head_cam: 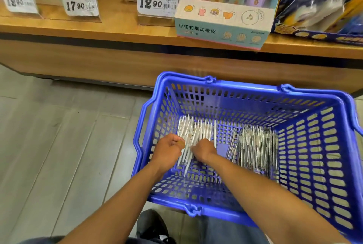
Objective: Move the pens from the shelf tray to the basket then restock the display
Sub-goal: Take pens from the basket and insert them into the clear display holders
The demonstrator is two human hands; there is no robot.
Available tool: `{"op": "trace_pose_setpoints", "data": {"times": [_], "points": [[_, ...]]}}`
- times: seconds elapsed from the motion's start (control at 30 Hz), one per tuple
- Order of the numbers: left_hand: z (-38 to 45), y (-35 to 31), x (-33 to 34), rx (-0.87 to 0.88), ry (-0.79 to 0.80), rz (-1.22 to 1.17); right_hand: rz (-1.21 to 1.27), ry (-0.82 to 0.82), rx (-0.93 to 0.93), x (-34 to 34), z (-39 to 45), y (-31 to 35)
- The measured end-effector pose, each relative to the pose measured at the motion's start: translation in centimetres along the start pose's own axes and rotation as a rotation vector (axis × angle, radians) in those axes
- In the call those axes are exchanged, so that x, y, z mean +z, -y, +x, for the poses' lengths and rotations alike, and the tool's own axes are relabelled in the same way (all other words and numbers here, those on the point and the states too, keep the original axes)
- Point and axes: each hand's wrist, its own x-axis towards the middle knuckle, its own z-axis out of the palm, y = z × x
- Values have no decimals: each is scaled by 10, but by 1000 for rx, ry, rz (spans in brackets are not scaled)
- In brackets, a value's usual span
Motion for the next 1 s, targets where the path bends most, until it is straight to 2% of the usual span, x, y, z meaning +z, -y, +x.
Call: {"op": "trace_pose_setpoints", "data": {"times": [0.1,0.17,0.3,0.4,0.47,0.53,0.6,0.7,0.9,1.0], "points": [[3,3,3,3,-11,15,97,-5,-216,-19,-19,-2],[4,5,6,10,-10,53,236,68,-290,-40,-33,1],[3,4,10,-14,62,59,607,275,-366,-70,-51,16],[0,1,11,-30,116,13,789,328,-385,-76,-52,21],[0,-1,12,-14,76,-6,859,303,-296,-74,-42,15],[2,-2,12,-33,30,-62,743,131,-150,-65,-26,5],[3,-3,12,-65,15,-108,360,-10,-58,-49,-7,-4],[3,-4,11,-79,7,-159,-87,-22,4,-21,1,-4],[5,0,9,-80,18,-186,-445,-143,9,8,2,8],[6,4,9,-86,13,-186,-423,-141,36,9,2,7]]}}
